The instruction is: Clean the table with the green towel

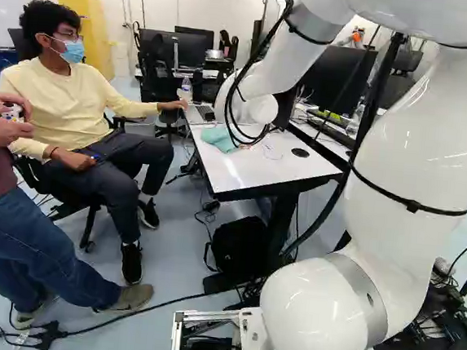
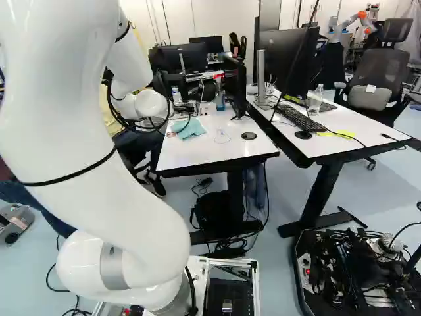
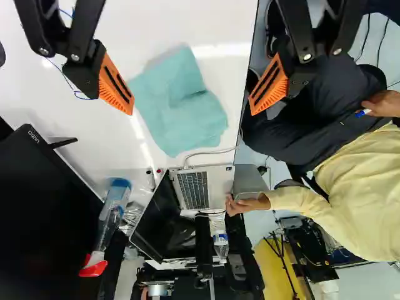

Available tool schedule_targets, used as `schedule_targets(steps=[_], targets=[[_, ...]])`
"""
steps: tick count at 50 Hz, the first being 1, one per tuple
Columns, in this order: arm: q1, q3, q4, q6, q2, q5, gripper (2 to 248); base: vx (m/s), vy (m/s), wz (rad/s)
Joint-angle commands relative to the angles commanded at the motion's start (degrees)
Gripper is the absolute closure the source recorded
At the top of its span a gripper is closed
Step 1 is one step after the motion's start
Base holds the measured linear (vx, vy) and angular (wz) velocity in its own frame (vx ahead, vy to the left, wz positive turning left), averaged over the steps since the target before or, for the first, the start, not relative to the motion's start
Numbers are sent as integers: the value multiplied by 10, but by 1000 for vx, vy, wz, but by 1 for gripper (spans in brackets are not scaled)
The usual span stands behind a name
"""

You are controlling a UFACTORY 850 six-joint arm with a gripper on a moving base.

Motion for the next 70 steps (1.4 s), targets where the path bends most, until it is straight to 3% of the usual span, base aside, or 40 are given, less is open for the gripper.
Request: schedule_targets(steps=[70], targets=[[2,7,0,0,6,5,3,0,0,0]])
